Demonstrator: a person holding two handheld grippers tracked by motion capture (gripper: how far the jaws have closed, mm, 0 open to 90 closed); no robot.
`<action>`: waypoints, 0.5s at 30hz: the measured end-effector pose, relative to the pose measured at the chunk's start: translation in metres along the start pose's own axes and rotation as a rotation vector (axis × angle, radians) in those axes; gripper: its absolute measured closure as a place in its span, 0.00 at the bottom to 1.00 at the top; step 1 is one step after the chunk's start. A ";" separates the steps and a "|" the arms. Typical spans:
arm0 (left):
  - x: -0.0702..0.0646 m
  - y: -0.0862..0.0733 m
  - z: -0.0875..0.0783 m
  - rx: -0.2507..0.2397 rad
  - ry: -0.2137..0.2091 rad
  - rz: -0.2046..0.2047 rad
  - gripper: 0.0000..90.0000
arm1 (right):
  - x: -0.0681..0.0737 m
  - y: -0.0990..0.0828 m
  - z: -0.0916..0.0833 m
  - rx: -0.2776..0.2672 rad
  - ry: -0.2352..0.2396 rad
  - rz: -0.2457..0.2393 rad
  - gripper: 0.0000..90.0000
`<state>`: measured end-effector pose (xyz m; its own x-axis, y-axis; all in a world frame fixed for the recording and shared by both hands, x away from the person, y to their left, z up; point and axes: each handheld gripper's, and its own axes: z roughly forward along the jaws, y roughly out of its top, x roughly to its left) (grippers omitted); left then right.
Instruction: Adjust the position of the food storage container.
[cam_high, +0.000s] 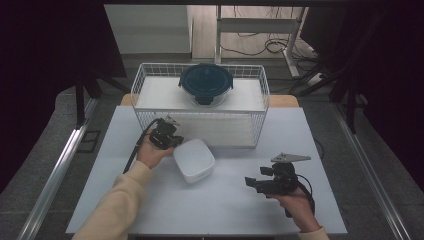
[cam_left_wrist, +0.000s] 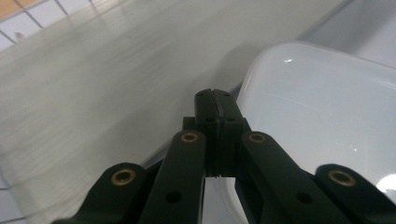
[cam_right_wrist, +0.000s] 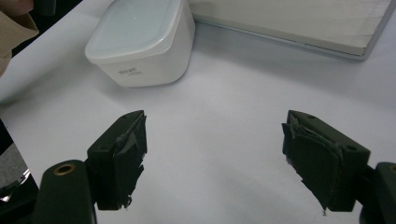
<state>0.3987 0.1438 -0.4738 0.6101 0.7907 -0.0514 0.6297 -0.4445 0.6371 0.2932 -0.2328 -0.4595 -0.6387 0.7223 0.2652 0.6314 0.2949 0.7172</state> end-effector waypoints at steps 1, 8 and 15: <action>-0.001 0.000 0.001 0.010 -0.006 0.010 1.00 | 0.000 0.000 0.000 0.000 0.000 0.000 0.24; -0.020 0.001 0.007 0.027 -0.062 0.038 1.00 | 0.000 0.000 -0.001 -0.003 0.000 -0.001 0.24; -0.035 0.003 0.007 0.043 -0.106 0.076 1.00 | 0.000 0.001 -0.002 -0.010 0.001 0.001 0.25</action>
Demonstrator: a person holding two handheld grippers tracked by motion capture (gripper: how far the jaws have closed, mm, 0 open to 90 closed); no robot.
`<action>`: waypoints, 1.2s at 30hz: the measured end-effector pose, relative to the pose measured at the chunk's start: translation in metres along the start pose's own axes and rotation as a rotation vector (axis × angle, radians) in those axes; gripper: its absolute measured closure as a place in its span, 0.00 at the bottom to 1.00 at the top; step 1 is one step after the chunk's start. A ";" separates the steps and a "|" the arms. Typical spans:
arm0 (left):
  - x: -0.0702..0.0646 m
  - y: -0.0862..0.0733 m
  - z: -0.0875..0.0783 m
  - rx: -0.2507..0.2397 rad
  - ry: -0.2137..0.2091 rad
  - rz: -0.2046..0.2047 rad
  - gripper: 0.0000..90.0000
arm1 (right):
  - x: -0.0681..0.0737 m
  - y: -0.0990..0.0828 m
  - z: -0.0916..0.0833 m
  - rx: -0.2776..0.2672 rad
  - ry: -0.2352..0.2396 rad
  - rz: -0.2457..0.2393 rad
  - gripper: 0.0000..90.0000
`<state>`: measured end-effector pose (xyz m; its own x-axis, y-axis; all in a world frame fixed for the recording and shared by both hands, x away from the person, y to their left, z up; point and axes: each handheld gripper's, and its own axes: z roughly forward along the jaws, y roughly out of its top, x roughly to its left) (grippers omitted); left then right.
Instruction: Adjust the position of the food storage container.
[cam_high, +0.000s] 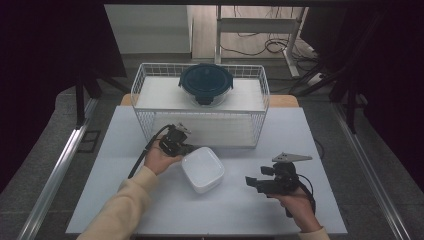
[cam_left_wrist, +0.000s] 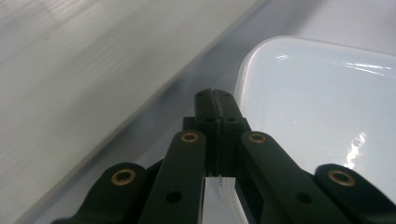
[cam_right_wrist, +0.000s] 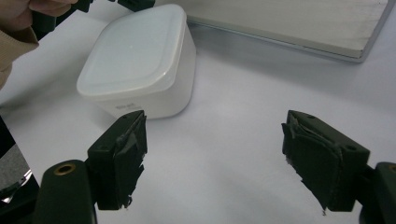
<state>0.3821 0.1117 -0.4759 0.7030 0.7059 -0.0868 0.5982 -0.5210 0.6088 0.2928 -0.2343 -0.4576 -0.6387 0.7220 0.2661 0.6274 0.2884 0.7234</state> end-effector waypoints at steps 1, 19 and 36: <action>-0.002 0.000 0.000 -0.001 -0.002 0.010 1.00 | 0.000 0.000 0.000 -0.001 0.000 0.000 0.25; -0.039 0.007 0.013 0.014 -0.101 0.064 1.00 | -0.001 0.000 -0.001 -0.003 0.000 0.005 0.25; -0.035 -0.032 -0.058 -0.107 -0.015 -0.100 0.75 | -0.006 0.000 -0.003 -0.008 -0.001 0.028 0.25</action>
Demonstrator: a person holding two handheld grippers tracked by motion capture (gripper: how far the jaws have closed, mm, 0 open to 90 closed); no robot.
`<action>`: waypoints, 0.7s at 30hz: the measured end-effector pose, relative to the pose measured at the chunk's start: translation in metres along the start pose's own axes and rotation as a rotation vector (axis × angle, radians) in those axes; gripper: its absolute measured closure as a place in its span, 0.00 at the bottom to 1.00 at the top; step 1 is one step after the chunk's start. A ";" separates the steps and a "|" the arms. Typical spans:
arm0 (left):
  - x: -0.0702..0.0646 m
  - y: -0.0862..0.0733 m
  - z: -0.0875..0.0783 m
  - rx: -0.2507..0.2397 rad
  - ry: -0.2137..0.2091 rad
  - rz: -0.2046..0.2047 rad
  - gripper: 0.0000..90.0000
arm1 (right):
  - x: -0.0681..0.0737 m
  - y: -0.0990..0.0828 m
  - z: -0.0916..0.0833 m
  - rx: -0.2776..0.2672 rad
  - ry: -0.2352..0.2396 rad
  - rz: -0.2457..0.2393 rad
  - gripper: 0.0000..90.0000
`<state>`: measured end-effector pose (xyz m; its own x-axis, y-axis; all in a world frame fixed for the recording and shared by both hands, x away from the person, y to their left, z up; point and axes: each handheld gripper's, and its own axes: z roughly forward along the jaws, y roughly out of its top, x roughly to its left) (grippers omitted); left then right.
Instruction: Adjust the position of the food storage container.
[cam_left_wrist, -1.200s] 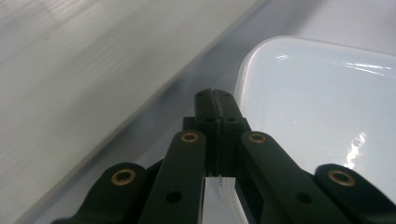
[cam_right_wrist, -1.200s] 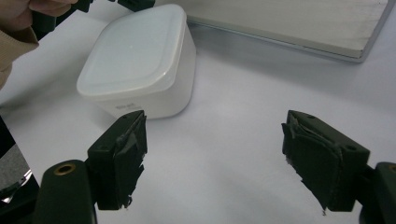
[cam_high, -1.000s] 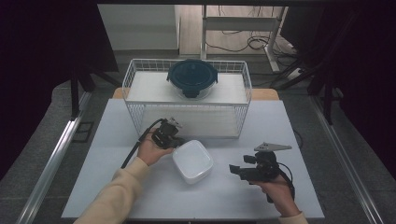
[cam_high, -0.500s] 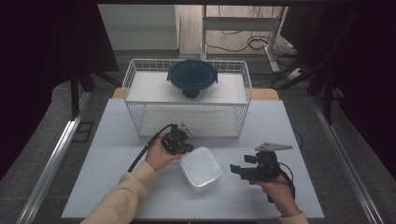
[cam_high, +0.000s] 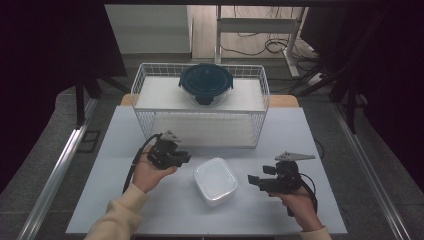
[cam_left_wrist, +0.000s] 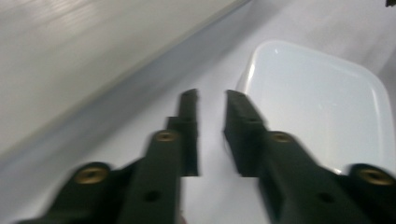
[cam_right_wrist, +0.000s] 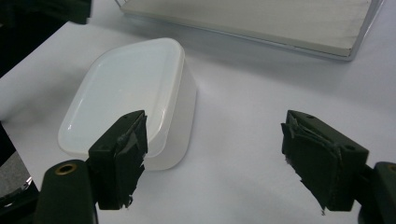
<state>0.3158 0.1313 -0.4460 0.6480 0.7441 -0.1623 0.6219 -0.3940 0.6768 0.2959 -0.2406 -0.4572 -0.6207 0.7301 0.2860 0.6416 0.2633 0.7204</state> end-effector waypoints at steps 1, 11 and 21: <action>-0.004 -0.009 -0.008 -0.005 0.045 -0.017 0.65 | 0.000 0.000 0.000 0.006 0.002 -0.004 0.27; -0.008 -0.044 -0.039 -0.004 0.090 -0.089 0.33 | -0.004 0.001 -0.001 0.012 -0.001 0.008 0.32; 0.000 -0.067 -0.044 0.000 0.054 -0.127 0.30 | -0.003 0.015 -0.004 0.050 -0.059 0.000 0.46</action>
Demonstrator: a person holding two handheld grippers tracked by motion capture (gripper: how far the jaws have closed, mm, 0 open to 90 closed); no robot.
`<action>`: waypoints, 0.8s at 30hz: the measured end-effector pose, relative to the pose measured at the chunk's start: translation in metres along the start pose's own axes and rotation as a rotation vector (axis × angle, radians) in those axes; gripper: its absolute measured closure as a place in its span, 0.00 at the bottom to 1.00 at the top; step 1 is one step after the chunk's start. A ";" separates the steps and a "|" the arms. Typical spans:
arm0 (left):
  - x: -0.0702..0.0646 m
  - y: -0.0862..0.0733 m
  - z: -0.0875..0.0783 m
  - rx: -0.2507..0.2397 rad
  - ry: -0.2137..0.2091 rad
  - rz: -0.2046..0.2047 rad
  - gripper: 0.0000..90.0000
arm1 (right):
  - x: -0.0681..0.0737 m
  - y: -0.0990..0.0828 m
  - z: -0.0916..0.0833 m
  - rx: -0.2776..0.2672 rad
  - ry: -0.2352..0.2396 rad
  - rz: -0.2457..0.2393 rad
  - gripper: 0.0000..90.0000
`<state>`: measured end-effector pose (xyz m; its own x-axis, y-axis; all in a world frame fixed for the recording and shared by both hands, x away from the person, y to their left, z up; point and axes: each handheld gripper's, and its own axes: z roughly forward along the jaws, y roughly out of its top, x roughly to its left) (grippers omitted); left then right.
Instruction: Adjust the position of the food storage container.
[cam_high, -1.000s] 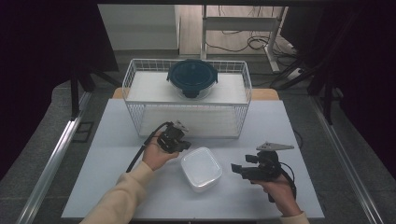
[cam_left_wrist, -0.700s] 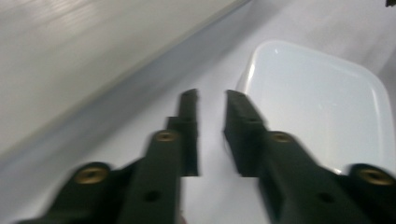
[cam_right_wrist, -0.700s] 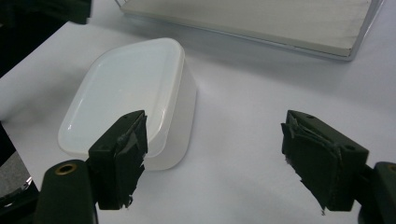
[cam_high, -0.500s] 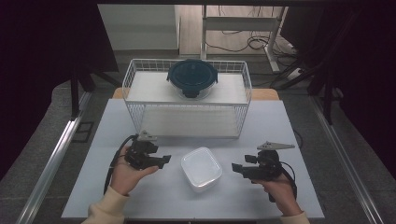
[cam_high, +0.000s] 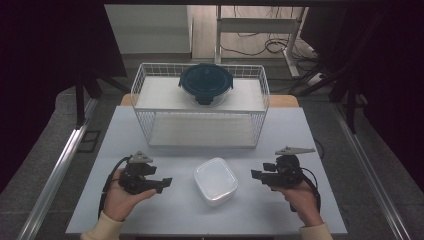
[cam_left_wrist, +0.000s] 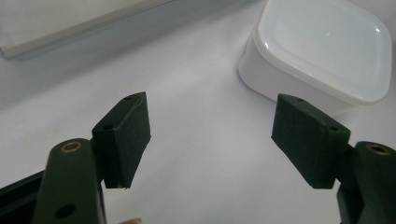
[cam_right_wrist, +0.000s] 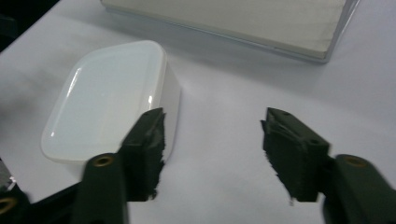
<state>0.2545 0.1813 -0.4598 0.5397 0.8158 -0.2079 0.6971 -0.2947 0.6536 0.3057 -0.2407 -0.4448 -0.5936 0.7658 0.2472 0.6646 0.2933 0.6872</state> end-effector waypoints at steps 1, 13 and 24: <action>0.000 0.000 0.000 0.000 0.000 0.000 0.30 | 0.000 0.000 0.000 0.000 0.000 0.000 0.46; 0.000 -0.003 0.003 0.008 0.007 -0.003 0.28 | 0.009 0.016 0.030 0.138 0.020 -0.101 0.93; 0.002 -0.004 0.003 0.012 0.010 -0.012 0.28 | 0.015 0.000 0.056 0.237 0.014 -0.168 0.99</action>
<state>0.2539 0.1828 -0.4651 0.5267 0.8241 -0.2085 0.7092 -0.2908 0.6423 0.3223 -0.1972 -0.4796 -0.7098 0.6874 0.1540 0.6428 0.5426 0.5407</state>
